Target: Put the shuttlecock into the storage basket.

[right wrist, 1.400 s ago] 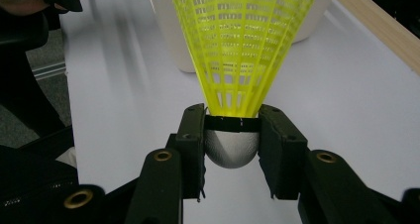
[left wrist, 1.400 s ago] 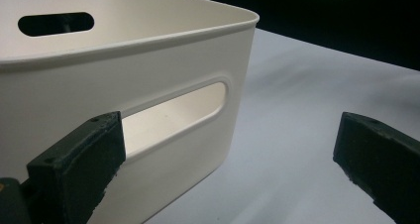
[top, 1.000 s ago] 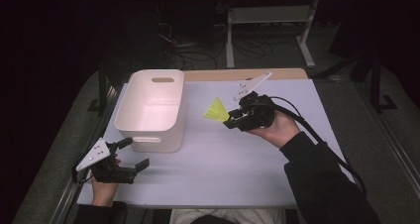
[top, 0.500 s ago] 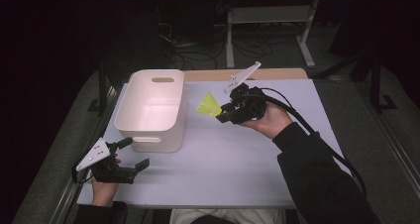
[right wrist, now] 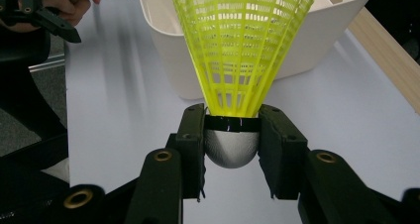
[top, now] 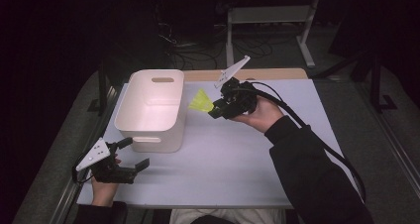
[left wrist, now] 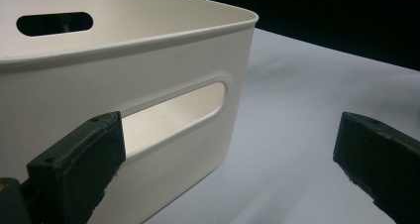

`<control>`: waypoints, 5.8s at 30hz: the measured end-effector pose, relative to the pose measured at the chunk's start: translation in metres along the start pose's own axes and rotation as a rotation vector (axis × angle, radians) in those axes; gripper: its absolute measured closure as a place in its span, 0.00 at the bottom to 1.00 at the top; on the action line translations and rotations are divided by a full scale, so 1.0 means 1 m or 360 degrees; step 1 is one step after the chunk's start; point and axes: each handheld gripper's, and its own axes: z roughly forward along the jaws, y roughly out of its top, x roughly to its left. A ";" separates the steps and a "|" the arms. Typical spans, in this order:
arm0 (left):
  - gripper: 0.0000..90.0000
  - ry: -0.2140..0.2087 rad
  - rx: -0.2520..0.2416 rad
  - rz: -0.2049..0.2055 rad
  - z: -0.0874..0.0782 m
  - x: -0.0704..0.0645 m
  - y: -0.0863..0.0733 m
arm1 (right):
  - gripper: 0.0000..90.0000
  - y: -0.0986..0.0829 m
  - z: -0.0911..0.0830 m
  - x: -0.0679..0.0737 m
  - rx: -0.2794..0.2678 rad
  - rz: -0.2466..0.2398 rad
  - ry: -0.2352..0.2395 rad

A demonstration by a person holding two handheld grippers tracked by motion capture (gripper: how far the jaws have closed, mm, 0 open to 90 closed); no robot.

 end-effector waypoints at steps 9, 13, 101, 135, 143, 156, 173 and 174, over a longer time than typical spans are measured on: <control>0.00 -0.0001 0.0001 0.0000 0.000 0.000 0.000 | 0.70 0.013 0.009 -0.003 -0.0015 -0.0009 0.0028; 0.00 -0.0001 0.0001 0.0000 0.000 0.000 0.000 | 0.70 0.020 0.012 -0.002 -0.0010 -0.0022 0.0037; 0.00 -0.0013 -0.0005 -0.0012 -0.002 0.000 0.000 | 0.70 0.080 0.109 0.002 -0.0061 -0.0065 0.0238; 0.00 -0.0015 -0.0002 -0.0004 -0.002 0.000 0.000 | 0.14 0.075 0.111 -0.002 0.0042 -0.0009 0.0221; 0.00 -0.0014 0.0001 -0.0004 -0.002 0.000 0.000 | 0.01 0.073 0.092 0.004 0.0054 -0.0050 0.0166; 0.00 -0.0008 0.0006 -0.0006 -0.001 0.000 0.000 | 0.00 0.059 0.062 -0.002 -0.0062 -0.0016 0.0078; 0.00 -0.0003 0.0007 -0.0009 -0.001 0.000 0.000 | 0.00 0.031 0.042 -0.016 -0.0112 0.0066 0.0052; 0.00 -0.0003 0.0008 -0.0008 -0.001 0.000 0.000 | 0.00 0.029 0.042 -0.016 -0.0109 0.0073 0.0048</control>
